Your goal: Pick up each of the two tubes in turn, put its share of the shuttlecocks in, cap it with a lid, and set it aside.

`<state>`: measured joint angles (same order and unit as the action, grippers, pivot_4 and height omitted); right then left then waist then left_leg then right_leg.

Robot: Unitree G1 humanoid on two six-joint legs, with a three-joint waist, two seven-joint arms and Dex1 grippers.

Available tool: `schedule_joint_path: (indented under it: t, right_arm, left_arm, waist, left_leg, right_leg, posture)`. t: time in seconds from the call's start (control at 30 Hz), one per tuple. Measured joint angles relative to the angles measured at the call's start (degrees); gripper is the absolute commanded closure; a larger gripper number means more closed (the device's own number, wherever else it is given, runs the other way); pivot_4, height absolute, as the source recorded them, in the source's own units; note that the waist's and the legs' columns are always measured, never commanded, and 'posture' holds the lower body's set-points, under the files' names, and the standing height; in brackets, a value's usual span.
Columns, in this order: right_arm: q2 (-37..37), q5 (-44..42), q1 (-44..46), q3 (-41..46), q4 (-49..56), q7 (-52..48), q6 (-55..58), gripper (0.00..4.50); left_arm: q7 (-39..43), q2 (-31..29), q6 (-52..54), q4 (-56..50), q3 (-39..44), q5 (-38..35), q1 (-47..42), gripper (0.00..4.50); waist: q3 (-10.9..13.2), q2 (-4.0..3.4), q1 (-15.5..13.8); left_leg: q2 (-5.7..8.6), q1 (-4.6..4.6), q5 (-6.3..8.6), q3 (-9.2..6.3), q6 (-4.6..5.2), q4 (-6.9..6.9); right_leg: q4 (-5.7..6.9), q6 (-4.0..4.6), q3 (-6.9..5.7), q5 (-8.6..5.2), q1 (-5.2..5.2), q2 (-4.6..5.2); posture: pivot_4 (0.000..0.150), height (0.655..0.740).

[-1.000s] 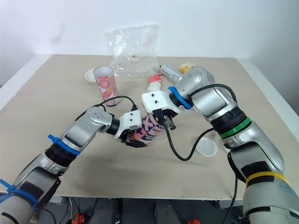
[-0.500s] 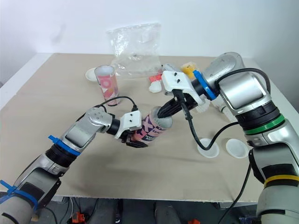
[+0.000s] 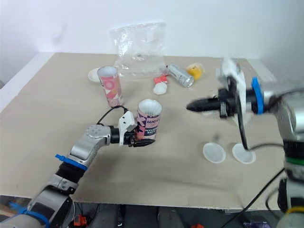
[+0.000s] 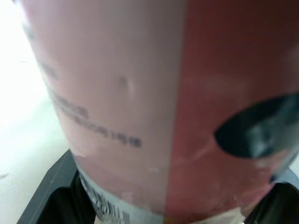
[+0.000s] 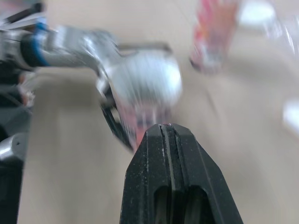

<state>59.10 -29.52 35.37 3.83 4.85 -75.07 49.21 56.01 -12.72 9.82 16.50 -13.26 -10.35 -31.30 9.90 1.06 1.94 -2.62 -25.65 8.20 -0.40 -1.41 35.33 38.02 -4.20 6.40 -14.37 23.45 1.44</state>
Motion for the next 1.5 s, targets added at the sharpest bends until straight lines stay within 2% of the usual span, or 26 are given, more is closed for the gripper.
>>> schedule_joint_path:
  t: [0.13, 0.3, 0.4, 0.5, 0.53, 0.57, 0.67, 0.97, 1.4, 1.43, 1.47, 1.5]
  right_arm:
    - [0.17, 0.64, -10.97, 3.73, 3.13, 3.06, -2.44, 4.43]
    - [0.88, 2.23, -17.89, 5.66, 4.29, 4.99, -6.5, 4.43]
    - [3.99, 5.68, -21.25, 4.81, 1.67, 4.25, -10.92, 3.62]
    - [5.24, 7.53, -21.43, 3.23, -1.19, 3.06, -13.34, 2.24]
    - [5.24, 7.91, -21.2, 2.54, -1.93, 2.72, -14.04, 1.97]
    - [5.24, 8.89, -20.76, 1.3, -3.36, 2.38, -15.47, 1.25]
    - [5.25, 11.4, -19.67, -1.28, -6.57, 1.32, -18.76, 0.06]
    - [4.32, 17.13, -9.69, -7.35, -17.27, -0.97, -24.93, 0.06]
    - [2.89, 22.32, -5.7, -13.29, -23.46, -5.49, -27.46, 0.06]
    - [2.73, 22.88, -5.3, -13.53, -23.86, -5.8, -27.86, 0.56]
    - [2.53, 23.1, -5.13, -13.66, -24.22, -5.85, -28.08, 0.74]
    - [2.39, 23.18, -5.05, -13.66, -24.43, -5.84, -28.21, 1.19]
  left_arm:
    - [-1.17, 2.49, -5.53, 1.13, 0.31, 0.25, 2.41, 1.15]
    - [-1.05, 3.94, -10.7, 3.37, -0.98, 1.41, 3.24, 1.15]
    - [-0.73, 4.33, -13.66, 4.85, -1.73, 2.27, 3.16, 1.15]
    - [-0.44, 4.62, -14.33, 5.25, -1.73, 2.38, 3.04, 1.15]
    - [-0.34, 4.75, -14.43, 5.41, -1.73, 2.37, 3.02, 1.15]
    - [0.01, 4.88, -14.44, 5.47, -1.74, 2.35, 3.01, 1.15]
    - [1.23, 4.95, -14.25, 5.46, -1.78, 1.92, 3.02, 1.15]
    - [3.29, 4.58, -11.13, 3.09, -2.59, 0.9, 3.71, 1.15]
    - [3.47, 3.82, -7.99, 1.16, -2.69, 0.35, 4.3, 1.15]
    - [3.51, 3.77, -7.55, 0.69, -2.78, 0.34, 4.48, 1.15]
    - [3.51, 3.76, -7.38, 0.5, -2.8, 0.34, 4.54, 1.15]
    - [3.51, 3.74, -7.31, 0.42, -2.81, 0.35, 4.56, 1.15]
  waist:
    - [-0.02, -0.05, -0.13]
    - [-0.01, -0.05, -0.1]
    - [-0.02, -0.06, -0.08]
    - [-0.03, -0.06, -0.06]
    - [-0.04, -0.07, -0.05]
    - [-0.04, -0.07, -0.05]
    - [-0.04, -0.08, -0.04]
    - [-0.05, -0.11, 0.05]
    - [-0.08, -0.16, 0.18]
    - [-0.08, -0.16, 0.18]
    - [-0.08, -0.16, 0.17]
    - [-0.08, -0.16, 0.17]
  left_leg:
    - [0.06, 0.0, 0.01, -0.03, 0.01, 0.02]
    - [0.08, 0.03, 0.0, -0.02, 0.0, 0.16]
    - [0.11, 0.05, 0.0, -0.01, 0.0, 0.19]
    - [0.1, 0.09, 0.0, 0.0, 0.0, 0.18]
    - [0.1, 0.09, 0.0, 0.0, 0.0, 0.18]
    - [0.1, 0.09, 0.0, -0.01, 0.0, 0.17]
    - [0.11, 0.08, 0.02, 0.0, -0.02, 0.15]
    - [0.12, 0.08, 0.03, -0.06, -0.03, 0.08]
    - [0.11, 0.11, 0.04, -0.06, -0.04, 0.06]
    - [0.11, 0.12, 0.04, -0.07, -0.04, 0.06]
    - [0.11, 0.12, 0.04, -0.07, -0.04, 0.06]
    - [0.11, 0.11, 0.04, -0.07, -0.05, 0.06]
  right_leg:
    - [-0.01, -0.21, 0.03, -0.1, -0.04, -0.01]
    - [-0.01, -0.03, 0.06, -0.17, -0.11, -0.01]
    - [-0.02, -0.03, 0.08, -0.17, -0.16, 0.04]
    - [-0.02, -0.03, 0.08, -0.17, -0.16, 0.03]
    - [-0.02, -0.03, 0.08, -0.17, -0.16, 0.02]
    - [-0.02, -0.03, 0.08, -0.17, -0.16, 0.02]
    - [-0.02, -0.03, 0.08, -0.22, -0.17, 0.02]
    - [-0.02, -0.04, 0.08, -0.28, -0.17, -0.01]
    - [-0.02, -0.05, 0.08, -0.27, -0.18, -0.04]
    - [-0.02, -0.05, 0.08, -0.27, -0.19, -0.04]
    - [-0.02, -0.06, 0.08, -0.28, -0.19, -0.04]
    - [-0.02, -0.07, 0.08, -0.28, -0.19, -0.03]
  posture:
    - [0.15, 0.74]
    - [0.15, 0.74]
    - [0.15, 0.74]
    - [0.15, 0.74]
    - [0.15, 0.74]
    - [0.15, 0.74]
    - [0.15, 0.74]
    - [0.15, 0.74]
    - [0.15, 0.74]
    - [0.15, 0.74]
    - [0.15, 0.74]
    - [0.15, 0.74]
